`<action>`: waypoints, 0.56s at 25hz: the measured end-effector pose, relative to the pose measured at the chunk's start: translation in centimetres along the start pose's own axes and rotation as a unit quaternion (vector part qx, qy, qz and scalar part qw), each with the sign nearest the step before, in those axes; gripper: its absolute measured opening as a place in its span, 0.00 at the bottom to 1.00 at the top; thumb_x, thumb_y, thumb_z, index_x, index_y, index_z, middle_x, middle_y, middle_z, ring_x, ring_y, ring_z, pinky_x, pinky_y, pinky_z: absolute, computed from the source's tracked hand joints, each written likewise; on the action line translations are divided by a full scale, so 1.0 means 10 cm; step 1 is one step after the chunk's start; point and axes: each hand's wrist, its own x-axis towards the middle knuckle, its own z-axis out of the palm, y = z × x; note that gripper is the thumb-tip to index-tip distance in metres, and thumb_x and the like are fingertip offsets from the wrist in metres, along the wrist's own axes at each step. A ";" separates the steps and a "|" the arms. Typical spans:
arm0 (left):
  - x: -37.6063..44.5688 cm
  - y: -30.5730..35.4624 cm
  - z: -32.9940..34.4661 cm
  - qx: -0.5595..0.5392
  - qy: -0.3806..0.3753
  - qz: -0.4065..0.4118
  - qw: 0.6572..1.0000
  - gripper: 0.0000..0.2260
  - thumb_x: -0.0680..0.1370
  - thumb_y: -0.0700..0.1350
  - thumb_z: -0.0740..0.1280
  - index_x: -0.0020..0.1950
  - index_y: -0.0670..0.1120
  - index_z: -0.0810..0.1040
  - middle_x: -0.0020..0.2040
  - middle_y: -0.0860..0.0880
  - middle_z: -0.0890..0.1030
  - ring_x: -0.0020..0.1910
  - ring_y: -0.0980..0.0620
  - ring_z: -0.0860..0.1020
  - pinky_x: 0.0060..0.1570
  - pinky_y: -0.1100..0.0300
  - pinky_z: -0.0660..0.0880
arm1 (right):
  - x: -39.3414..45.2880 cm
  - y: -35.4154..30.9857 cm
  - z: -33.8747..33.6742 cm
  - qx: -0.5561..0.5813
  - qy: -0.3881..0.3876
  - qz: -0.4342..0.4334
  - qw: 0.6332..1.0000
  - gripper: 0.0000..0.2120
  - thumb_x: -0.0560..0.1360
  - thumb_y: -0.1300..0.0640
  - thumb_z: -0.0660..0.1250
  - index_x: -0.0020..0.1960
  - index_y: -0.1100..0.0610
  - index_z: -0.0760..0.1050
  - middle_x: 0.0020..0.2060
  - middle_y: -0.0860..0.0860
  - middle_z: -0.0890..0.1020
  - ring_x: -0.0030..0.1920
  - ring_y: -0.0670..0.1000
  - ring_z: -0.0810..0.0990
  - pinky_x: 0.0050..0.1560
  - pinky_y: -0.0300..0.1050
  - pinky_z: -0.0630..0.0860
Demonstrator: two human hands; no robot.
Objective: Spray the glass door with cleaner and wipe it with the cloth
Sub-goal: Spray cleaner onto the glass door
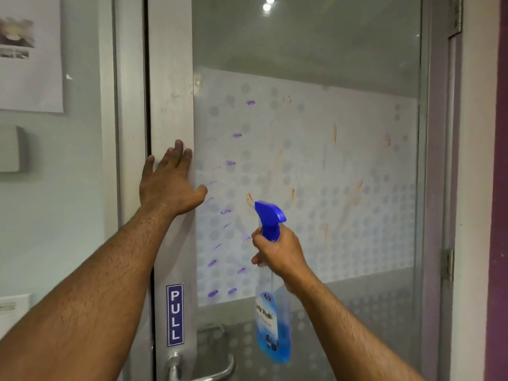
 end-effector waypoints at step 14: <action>-0.03 0.10 0.22 -0.054 0.030 -0.005 0.998 0.40 0.78 0.68 0.52 0.81 0.46 0.43 0.81 0.49 0.40 0.80 0.49 0.43 0.78 0.47 0.44 | -0.23 0.91 0.07 -0.002 0.015 0.062 0.998 0.04 0.74 0.60 0.67 0.49 0.57 0.75 0.41 0.56 0.82 0.35 0.51 0.85 0.36 0.37 0.80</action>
